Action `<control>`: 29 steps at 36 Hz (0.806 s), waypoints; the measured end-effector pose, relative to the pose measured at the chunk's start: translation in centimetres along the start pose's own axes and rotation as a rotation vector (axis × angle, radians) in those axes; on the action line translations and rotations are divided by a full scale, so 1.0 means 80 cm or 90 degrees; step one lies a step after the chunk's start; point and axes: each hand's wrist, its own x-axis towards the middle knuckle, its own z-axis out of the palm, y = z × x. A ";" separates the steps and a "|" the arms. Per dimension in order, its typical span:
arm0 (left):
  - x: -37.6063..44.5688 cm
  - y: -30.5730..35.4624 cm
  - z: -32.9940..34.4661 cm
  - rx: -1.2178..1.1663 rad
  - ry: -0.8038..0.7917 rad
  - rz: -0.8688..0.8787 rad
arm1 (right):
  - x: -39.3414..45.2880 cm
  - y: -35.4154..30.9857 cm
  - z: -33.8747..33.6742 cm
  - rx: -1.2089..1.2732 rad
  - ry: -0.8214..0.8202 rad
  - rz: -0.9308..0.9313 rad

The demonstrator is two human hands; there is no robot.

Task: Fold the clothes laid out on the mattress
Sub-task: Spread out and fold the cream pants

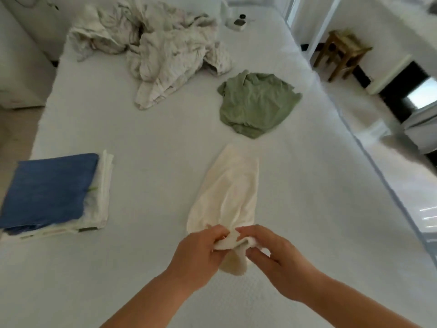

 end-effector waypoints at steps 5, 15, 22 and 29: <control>-0.035 0.087 -0.043 -0.147 0.060 -0.089 | -0.053 -0.082 -0.004 0.167 0.014 0.057; -0.074 0.212 -0.109 -0.172 0.050 -0.067 | -0.113 -0.165 -0.025 0.032 0.163 0.000; -0.079 0.265 -0.131 -0.081 0.109 0.042 | -0.129 -0.157 -0.045 -0.103 0.358 0.059; -0.085 0.299 -0.145 -0.181 0.140 0.050 | -0.131 -0.125 -0.060 -0.159 0.348 0.163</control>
